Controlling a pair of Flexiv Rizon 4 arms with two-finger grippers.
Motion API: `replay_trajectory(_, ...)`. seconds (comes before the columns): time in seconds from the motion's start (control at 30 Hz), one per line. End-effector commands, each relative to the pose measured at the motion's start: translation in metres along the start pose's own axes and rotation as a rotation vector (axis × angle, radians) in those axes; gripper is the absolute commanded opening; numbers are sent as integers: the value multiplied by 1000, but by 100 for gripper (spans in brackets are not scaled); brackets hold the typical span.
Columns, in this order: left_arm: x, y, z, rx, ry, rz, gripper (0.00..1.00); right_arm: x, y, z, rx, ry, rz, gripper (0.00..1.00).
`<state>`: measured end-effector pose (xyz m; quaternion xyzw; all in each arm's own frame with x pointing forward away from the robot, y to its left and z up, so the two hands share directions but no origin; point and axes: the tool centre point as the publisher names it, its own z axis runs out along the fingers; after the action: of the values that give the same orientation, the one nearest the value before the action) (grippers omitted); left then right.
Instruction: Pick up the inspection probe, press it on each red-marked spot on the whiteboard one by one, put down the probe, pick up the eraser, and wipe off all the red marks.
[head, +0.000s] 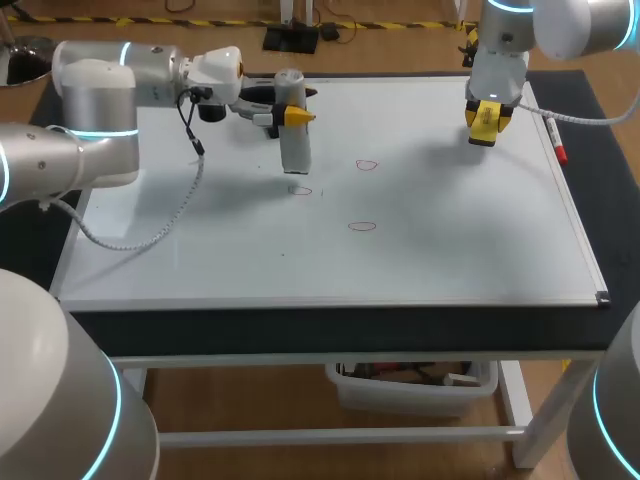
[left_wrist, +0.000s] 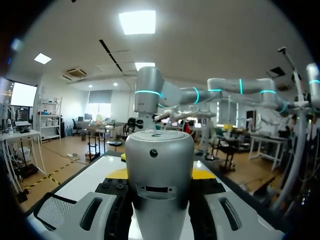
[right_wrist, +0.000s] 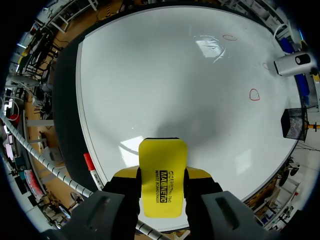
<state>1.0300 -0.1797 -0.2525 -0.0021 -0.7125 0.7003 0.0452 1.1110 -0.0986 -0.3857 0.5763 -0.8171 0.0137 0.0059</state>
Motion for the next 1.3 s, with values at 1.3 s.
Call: replay_trajectory(1.3, 0, 35, 1, 9, -3, -33, 0, 1, 0, -2, 0, 4, -2, 0)
